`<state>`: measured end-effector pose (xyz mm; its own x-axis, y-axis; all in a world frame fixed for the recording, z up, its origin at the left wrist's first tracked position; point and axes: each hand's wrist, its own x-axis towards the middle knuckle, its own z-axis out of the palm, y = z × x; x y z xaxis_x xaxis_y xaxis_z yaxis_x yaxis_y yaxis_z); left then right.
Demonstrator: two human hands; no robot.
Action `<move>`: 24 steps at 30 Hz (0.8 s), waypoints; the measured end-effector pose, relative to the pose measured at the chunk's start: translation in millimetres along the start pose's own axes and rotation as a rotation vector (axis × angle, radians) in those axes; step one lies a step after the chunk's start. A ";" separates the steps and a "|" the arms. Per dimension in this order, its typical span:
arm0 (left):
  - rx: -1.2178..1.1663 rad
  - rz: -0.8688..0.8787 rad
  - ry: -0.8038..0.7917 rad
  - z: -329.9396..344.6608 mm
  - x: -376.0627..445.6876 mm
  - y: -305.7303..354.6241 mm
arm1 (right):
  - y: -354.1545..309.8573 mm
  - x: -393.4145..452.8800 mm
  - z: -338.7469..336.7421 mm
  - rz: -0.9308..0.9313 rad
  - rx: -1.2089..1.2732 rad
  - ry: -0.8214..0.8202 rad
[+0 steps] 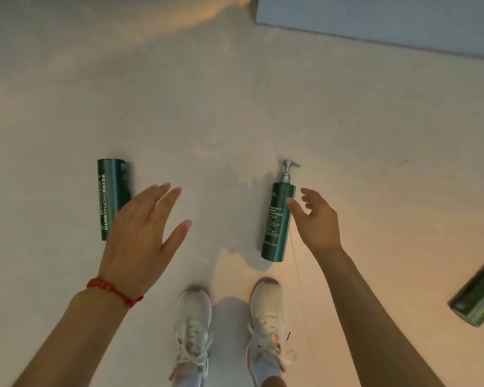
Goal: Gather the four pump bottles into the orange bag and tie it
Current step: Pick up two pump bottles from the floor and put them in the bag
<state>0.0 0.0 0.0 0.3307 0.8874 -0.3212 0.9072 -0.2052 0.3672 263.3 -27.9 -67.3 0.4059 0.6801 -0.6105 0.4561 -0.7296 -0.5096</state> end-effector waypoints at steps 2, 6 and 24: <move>0.015 -0.018 -0.024 25.1 5.8 -11.2 | 10.2 29.4 18.0 0.078 0.020 0.024; 0.016 -0.056 -0.062 68.9 7.5 -34.0 | 27.9 71.3 49.6 0.204 -0.002 0.022; -0.107 -0.173 -0.036 23.8 -9.8 -19.9 | -52.2 3.1 16.2 -0.031 0.432 -0.200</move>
<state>-15.1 -14.5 -25.0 0.1827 0.8899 -0.4179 0.9193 -0.0039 0.3936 227.9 11.1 -52.5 0.2179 0.7056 -0.6743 0.0770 -0.7012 -0.7088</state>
